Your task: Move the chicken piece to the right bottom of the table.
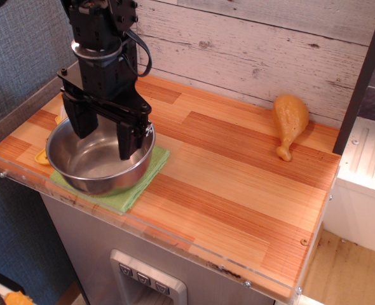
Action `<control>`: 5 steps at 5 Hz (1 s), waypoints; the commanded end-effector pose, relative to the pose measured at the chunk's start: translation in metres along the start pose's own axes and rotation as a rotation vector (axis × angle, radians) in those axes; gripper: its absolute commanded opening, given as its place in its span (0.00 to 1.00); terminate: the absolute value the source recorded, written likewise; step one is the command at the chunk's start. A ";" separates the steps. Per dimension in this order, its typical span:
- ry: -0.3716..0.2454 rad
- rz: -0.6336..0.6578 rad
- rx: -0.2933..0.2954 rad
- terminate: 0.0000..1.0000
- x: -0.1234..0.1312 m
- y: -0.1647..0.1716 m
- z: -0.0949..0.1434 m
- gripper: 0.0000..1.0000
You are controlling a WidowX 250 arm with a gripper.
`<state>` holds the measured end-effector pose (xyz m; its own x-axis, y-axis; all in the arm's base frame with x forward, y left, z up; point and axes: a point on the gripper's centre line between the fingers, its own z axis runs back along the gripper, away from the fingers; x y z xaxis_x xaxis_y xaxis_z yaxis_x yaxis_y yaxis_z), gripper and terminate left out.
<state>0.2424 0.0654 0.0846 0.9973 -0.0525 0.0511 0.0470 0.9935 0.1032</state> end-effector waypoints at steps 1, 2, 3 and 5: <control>0.000 0.000 0.000 0.00 0.000 0.000 0.000 1.00; -0.032 -0.041 -0.005 0.00 0.029 -0.030 0.016 1.00; -0.083 -0.093 0.014 0.00 0.067 -0.075 0.034 1.00; -0.116 0.024 -0.015 0.00 0.134 -0.135 0.015 1.00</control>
<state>0.3630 -0.0788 0.0704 0.9937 -0.0265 0.1090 0.0166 0.9958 0.0904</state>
